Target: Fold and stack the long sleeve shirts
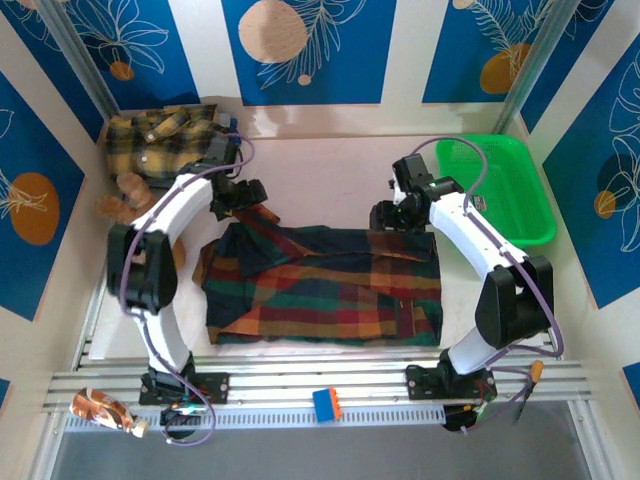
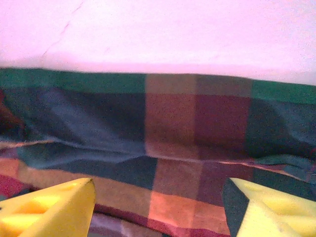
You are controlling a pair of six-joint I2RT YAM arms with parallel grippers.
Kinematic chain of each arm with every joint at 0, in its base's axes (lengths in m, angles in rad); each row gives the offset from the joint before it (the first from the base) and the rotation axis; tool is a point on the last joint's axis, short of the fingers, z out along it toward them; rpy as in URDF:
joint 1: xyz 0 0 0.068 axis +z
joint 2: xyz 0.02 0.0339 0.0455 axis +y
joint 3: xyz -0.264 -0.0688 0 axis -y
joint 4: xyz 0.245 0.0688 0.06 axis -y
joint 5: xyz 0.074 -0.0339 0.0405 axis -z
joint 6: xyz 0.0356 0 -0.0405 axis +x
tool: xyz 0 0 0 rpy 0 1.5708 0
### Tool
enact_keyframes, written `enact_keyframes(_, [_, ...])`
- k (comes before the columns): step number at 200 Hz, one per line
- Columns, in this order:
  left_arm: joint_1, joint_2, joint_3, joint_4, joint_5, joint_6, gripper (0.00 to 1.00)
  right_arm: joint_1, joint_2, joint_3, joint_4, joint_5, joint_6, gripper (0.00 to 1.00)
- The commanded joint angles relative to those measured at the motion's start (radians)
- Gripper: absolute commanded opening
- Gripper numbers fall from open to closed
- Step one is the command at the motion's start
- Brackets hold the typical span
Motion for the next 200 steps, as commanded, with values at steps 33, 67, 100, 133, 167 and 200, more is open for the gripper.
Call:
enact_keyframes(33, [0.015,0.237,0.26,-0.116,-0.052,0.018,0.84,0.087,0.031,0.017,-0.022,-0.06,0.023,0.68])
enact_keyframes(67, [0.018,0.302,0.348,-0.097,-0.037,0.013,0.72,0.102,0.044,0.019,-0.024,-0.057,0.025,0.67])
enact_keyframes(100, [0.02,0.343,0.393,-0.107,0.027,0.025,0.25,0.102,0.059,0.023,-0.032,-0.047,0.027,0.65])
enact_keyframes(133, [0.027,0.317,0.427,-0.086,0.056,0.048,0.09,0.101,0.077,0.03,-0.033,-0.032,0.031,0.64])
enact_keyframes(167, [0.026,0.279,0.533,-0.05,0.033,0.128,0.07,0.102,0.105,0.047,-0.037,-0.031,0.038,0.63])
enact_keyframes(200, [0.024,0.251,0.599,0.024,0.019,0.232,0.07,0.102,0.132,0.054,-0.033,-0.031,0.037,0.63])
